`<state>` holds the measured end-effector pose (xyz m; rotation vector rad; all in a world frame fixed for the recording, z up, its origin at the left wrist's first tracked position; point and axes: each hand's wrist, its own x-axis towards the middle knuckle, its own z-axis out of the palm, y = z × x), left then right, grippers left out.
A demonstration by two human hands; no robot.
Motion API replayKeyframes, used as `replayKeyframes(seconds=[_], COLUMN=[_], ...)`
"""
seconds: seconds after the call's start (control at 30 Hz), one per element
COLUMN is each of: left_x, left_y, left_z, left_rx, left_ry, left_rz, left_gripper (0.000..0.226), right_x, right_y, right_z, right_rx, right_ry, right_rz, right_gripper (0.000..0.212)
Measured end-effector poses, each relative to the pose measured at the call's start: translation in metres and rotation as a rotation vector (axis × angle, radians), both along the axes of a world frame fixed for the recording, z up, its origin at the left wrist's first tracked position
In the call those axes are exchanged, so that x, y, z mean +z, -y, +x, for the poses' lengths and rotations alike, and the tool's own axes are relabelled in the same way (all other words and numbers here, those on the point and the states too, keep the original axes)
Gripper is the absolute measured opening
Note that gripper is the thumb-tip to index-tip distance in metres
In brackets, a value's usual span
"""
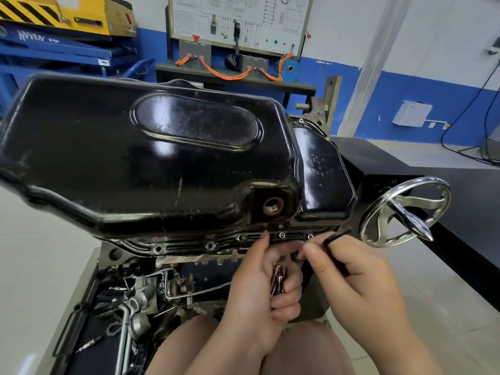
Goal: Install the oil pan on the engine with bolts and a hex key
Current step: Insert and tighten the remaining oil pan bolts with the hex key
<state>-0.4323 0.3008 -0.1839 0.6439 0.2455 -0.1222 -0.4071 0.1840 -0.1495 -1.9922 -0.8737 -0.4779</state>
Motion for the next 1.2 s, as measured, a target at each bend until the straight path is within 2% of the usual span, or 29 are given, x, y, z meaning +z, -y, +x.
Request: replayKeyframes(seconds=[0.1, 0.2, 0.37, 0.57, 0.67, 0.87, 1.03, 1.1, 1.2], left_x=[0.001, 0.000, -0.007, -0.011, -0.013, -0.019, -0.016, -0.016, -0.016], left_y=[-0.005, -0.008, -0.013, -0.016, -0.020, -0.022, -0.020, -0.021, -0.024], left_z=[-0.002, -0.003, -0.005, -0.006, -0.007, -0.014, -0.016, -0.015, -0.012], left_rx=[0.049, 0.085, 0.181, 0.199, 0.141, 0.016, -0.041, -0.035, -0.019], left_ry=[-0.023, -0.046, -0.056, -0.013, -0.061, -0.043, -0.058, -0.089, -0.113], left_rz=[0.100, 0.163, 0.292, 0.399, 0.311, -0.108, -0.429, -0.484, -0.514], left_gripper=[0.052, 0.056, 0.049, 0.049, 0.054, 0.024, 0.013, 0.020, 0.025], right_x=[-0.003, -0.002, 0.000, 0.000, -0.002, -0.012, -0.018, -0.018, -0.014], right_y=[-0.009, -0.016, -0.024, -0.030, -0.030, -0.031, -0.035, -0.032, -0.024], right_z=[-0.001, -0.003, 0.000, -0.001, -0.001, 0.000, 0.000, -0.001, -0.005], right_rx=[-0.039, -0.035, 0.063, 0.114, 0.070, -0.136, -0.112, -0.078, -0.014], right_ry=[-0.184, -0.239, -0.406, -0.485, -0.451, -0.224, -0.138, -0.073, -0.010], right_rz=[-0.163, -0.232, -0.270, -0.224, -0.161, -0.060, -0.082, -0.063, 0.062], right_gripper=[0.039, 0.044, 0.004, 0.021, 0.019, 0.020, 0.014, 0.011, 0.031])
